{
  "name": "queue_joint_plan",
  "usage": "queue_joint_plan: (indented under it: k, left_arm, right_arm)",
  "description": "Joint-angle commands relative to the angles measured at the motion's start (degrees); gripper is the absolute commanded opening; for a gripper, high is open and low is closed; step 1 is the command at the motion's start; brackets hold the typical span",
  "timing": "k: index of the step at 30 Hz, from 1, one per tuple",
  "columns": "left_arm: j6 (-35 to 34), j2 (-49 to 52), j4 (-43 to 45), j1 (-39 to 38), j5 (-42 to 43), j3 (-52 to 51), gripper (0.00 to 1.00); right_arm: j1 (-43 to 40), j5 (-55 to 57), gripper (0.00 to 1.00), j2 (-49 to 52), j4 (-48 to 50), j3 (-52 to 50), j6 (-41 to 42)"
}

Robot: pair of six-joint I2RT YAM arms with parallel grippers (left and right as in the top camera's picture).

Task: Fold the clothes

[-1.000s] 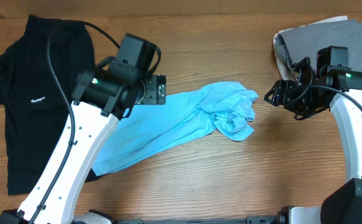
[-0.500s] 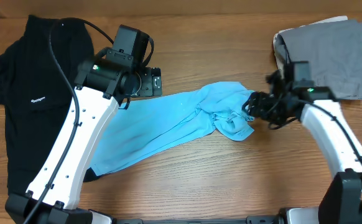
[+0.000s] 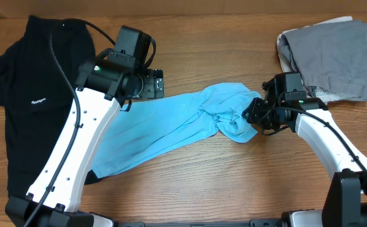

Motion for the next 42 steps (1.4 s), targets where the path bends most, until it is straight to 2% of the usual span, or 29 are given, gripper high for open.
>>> queue_joint_plan:
  k: [1,4,11,15,17,20,23,26,28,36,39,42]
  left_arm:
    - [0.7,0.1,0.0,0.3,0.3,-0.1,0.97]
    - [1.5,0.0,0.3,0.3,0.1,0.0,0.97]
    - [7.2,0.0,0.2,0.3,1.5,4.1,0.95]
    - [10.6,0.0,-0.7,0.3,3.1,7.6,0.95]
    - [11.5,0.0,-0.9,0.3,3.6,7.9,0.96]
    - [15.1,0.0,-1.8,0.2,9.2,7.9,0.95]
    - [19.8,0.0,-3.9,0.2,15.0,7.8,0.93]
    - [24.1,0.3,-9.3,-0.6,17.3,6.3,0.90]
    - [24.6,0.3,-11.4,-1.0,17.3,2.7,0.87]
    - [6.1,0.3,-5.6,-1.0,16.3,-16.3,0.80]
    - [-1.3,0.3,0.8,-1.0,16.0,-24.7,0.75]
    - [-5.9,0.3,5.9,-1.0,16.0,-30.2,0.70]
  right_arm:
    - [-0.3,0.2,0.04,-0.3,1.0,0.4,0.7]
    - [-2.3,-0.2,0.04,-1.1,-1.8,4.9,0.6]
    - [-8.6,0.4,0.04,-3.9,-23.6,34.6,-7.2]
    - [-9.6,8.3,0.04,-3.9,-35.6,47.7,-10.4]
    - [-9.6,11.5,0.04,-3.9,-39.1,49.4,-10.4]
    - [-9.6,13.1,0.04,-3.9,-42.1,49.5,-10.4]
    - [-9.6,13.1,0.04,-3.9,-42.5,49.4,-10.4]
    - [-9.6,13.1,0.04,-3.9,-42.3,49.4,-10.4]
    - [-9.6,13.0,0.04,-3.6,-42.1,49.4,-10.4]
    - [-9.6,12.8,0.04,-2.2,-42.0,48.3,-10.4]
    - [-9.6,12.8,0.04,-2.1,-42.0,47.7,-10.4]
    - [-9.6,12.8,0.04,-2.1,-42.1,47.7,-10.4]
